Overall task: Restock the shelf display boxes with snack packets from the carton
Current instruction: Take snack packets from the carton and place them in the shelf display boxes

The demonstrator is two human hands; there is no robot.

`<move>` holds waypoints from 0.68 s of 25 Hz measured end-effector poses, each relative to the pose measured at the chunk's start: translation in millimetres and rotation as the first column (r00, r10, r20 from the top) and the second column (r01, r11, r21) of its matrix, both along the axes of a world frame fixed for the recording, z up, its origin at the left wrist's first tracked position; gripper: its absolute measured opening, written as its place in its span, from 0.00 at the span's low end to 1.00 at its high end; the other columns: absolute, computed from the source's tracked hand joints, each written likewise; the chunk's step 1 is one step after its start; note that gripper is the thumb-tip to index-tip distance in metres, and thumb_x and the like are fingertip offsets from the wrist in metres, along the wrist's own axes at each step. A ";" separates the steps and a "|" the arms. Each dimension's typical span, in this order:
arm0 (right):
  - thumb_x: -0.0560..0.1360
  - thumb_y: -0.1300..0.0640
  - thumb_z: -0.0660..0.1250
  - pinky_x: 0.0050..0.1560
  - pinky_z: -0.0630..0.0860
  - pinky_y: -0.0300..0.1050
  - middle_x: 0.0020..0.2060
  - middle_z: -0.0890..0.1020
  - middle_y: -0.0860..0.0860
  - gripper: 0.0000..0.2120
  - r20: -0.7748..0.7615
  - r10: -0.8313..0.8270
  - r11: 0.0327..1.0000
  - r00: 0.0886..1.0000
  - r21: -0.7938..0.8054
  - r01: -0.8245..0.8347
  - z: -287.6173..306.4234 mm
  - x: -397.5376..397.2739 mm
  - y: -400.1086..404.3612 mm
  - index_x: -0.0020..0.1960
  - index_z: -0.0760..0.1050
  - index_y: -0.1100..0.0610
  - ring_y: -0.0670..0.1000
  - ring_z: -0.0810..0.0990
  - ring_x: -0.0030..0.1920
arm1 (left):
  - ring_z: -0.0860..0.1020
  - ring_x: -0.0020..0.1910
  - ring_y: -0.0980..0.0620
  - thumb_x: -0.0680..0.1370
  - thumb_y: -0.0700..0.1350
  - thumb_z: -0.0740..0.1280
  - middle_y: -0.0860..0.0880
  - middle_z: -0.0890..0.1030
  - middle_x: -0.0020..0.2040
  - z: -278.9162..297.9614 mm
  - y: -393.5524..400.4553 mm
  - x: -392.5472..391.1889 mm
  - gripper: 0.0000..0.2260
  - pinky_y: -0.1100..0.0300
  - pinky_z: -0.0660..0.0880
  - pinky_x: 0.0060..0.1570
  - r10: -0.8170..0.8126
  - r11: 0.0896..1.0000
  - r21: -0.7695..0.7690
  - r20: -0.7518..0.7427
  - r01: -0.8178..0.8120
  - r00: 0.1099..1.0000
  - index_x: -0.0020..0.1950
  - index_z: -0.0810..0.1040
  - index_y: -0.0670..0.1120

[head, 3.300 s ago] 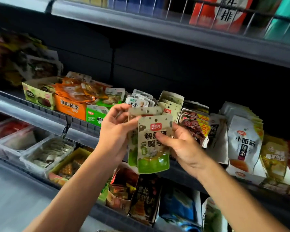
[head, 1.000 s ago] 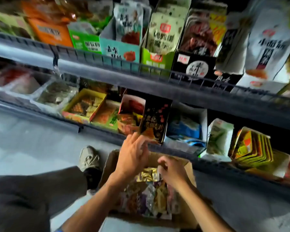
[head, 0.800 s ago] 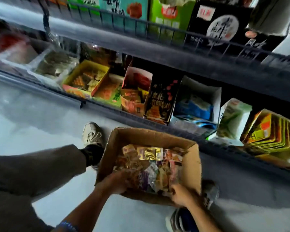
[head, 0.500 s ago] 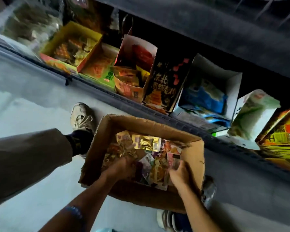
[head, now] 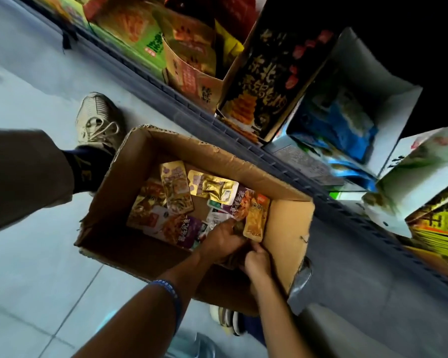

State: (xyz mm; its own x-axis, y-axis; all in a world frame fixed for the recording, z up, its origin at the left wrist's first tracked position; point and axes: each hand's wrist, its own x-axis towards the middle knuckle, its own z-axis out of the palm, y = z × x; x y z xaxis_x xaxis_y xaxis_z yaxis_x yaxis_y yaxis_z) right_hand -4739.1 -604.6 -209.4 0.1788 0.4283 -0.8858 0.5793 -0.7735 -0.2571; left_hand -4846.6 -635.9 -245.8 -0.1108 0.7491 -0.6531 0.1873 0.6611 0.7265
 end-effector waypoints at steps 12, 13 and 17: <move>0.79 0.57 0.63 0.51 0.80 0.51 0.57 0.81 0.54 0.06 -0.080 -0.091 0.992 0.993 0.083 0.098 31.9 1.5 1.2 0.53 0.77 0.51 0.54 0.80 0.53 | 0.84 0.46 0.61 0.75 0.35 0.72 0.51 0.85 0.47 40.3 -20.8 -52.4 0.14 0.63 0.80 0.41 0.152 0.988 -0.061 0.332 -0.139 0.931 0.58 0.78 0.47; 0.76 0.50 0.69 0.56 0.78 0.54 0.56 0.82 0.53 0.09 -0.109 -0.051 0.993 0.993 0.104 0.063 36.3 0.3 2.5 0.54 0.78 0.50 0.54 0.80 0.54 | 0.85 0.47 0.55 0.75 0.36 0.72 0.48 0.86 0.48 53.1 -23.4 -67.0 0.15 0.60 0.81 0.42 0.196 0.980 -0.098 0.388 -0.170 0.901 0.59 0.78 0.48; 0.64 0.39 0.79 0.58 0.78 0.51 0.51 0.85 0.45 0.19 -0.322 0.044 0.989 0.946 0.145 0.003 82.8 -26.2 16.3 0.50 0.80 0.44 0.49 0.83 0.53 | 0.85 0.49 0.42 0.75 0.34 0.71 0.42 0.86 0.51 119.8 -17.4 -95.8 0.14 0.49 0.82 0.46 0.290 0.950 -0.035 0.472 -0.311 0.833 0.58 0.79 0.47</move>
State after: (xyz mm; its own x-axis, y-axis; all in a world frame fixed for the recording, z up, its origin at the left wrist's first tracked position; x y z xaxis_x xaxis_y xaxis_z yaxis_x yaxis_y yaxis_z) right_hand -4765.3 -588.4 -126.6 -0.1179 0.5542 -0.8240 0.4617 -0.7041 -0.5396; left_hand -4942.4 -653.3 -126.0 -0.0258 0.7563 -0.6537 -0.3825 0.5967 0.7054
